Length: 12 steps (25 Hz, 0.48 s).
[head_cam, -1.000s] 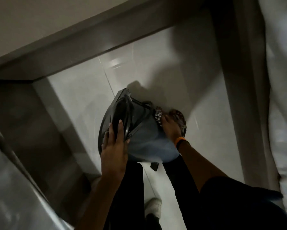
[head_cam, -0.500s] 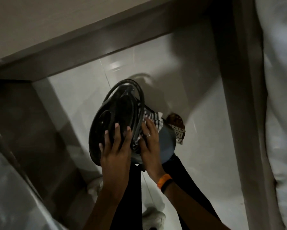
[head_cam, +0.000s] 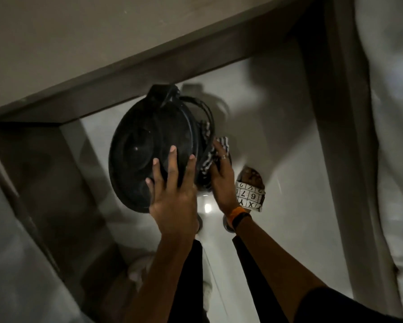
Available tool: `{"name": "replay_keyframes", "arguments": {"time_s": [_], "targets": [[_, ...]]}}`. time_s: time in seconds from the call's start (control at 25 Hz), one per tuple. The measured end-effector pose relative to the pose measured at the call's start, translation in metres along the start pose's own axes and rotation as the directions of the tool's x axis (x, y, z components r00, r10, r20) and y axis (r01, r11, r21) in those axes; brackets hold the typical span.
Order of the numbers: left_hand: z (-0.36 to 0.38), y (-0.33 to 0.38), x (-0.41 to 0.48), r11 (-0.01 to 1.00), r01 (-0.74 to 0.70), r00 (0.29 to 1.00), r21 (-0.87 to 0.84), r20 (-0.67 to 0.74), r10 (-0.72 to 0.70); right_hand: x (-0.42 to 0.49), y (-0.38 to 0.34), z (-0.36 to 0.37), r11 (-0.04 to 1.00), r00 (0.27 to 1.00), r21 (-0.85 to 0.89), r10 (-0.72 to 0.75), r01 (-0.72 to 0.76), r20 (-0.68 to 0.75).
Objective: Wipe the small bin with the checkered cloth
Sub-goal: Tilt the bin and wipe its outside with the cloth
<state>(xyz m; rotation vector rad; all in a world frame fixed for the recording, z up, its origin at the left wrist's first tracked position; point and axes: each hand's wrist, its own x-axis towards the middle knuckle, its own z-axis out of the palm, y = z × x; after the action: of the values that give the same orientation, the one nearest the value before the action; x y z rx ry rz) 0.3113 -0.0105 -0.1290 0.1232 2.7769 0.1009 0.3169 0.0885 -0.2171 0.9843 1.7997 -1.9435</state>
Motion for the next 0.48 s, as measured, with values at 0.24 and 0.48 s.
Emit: {"name": "replay_keyframes", "arguments": {"time_s": [0.24,0.48], "targets": [[0.010,0.034,-0.025,0.998,0.057,0.979,0.033,0.192,-0.062,0.014,0.039,-0.052,0.945,0.925,0.068,0.326,-0.319,-0.194],[0.024,0.064,-0.048,0.998,0.037,0.938,0.042,0.343,-0.050,-0.007,0.019,-0.100,0.952,0.902,-0.046,0.270,-0.302,-0.337]]}}
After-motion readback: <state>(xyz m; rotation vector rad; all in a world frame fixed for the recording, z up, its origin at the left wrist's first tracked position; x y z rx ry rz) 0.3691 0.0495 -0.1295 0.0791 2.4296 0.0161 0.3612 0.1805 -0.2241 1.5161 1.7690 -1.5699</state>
